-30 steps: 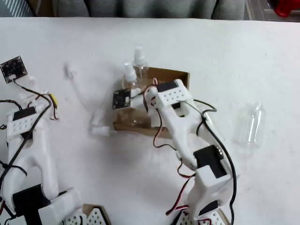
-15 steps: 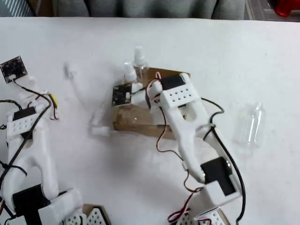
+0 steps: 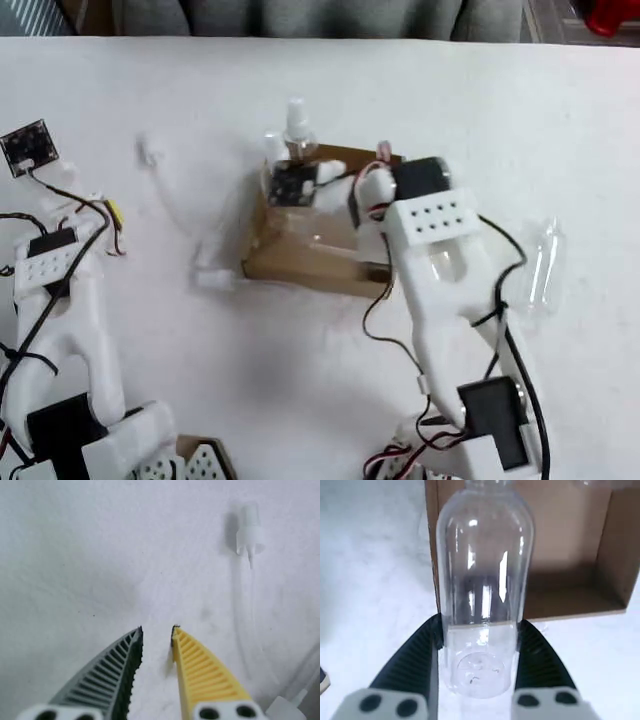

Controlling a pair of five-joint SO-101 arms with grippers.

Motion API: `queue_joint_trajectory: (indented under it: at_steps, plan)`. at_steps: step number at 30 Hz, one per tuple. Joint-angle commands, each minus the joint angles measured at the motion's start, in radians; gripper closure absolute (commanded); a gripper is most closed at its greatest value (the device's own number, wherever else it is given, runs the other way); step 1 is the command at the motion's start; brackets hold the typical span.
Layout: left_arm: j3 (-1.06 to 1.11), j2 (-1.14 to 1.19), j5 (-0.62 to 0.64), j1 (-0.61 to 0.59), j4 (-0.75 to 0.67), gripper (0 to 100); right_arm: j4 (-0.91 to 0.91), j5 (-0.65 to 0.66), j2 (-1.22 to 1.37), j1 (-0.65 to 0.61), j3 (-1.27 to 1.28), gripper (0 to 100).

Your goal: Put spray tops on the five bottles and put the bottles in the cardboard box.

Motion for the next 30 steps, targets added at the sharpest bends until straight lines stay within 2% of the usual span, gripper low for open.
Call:
queue_joint_trajectory:
  at_steps: [1, 4, 12, 16, 20, 25, 30]
  plan:
    - [-0.009, -0.001, -0.012, 0.008, -0.023, 89, 0.058, -0.049, -0.050, 0.077, -0.051, 98.2]
    - [-0.009, -0.001, -0.012, 0.008, -0.023, 89, 0.096, -0.109, -0.050, 0.153, -0.051, 98.2]
    - [-0.009, -0.001, -0.012, 0.008, -0.023, 89, 0.170, -0.387, -0.053, 0.332, -0.005, 98.2]
    - [-0.009, -0.001, -0.012, 0.008, -0.023, 89, 0.139, -0.443, -0.108, 0.375, 0.133, 98.2]
    - [0.005, -0.004, -0.012, 0.008, -0.026, 89, 0.108, -0.509, -0.268, 0.372, 0.295, 98.2]
    - [0.005, -0.004, -0.012, 0.008, -0.023, 89, 0.124, -0.594, -0.472, 0.214, 0.431, 98.2]
    - [0.005, -0.004, -0.012, 0.001, -0.023, 89, 0.105, -0.608, -0.558, -0.114, 0.531, 98.2]
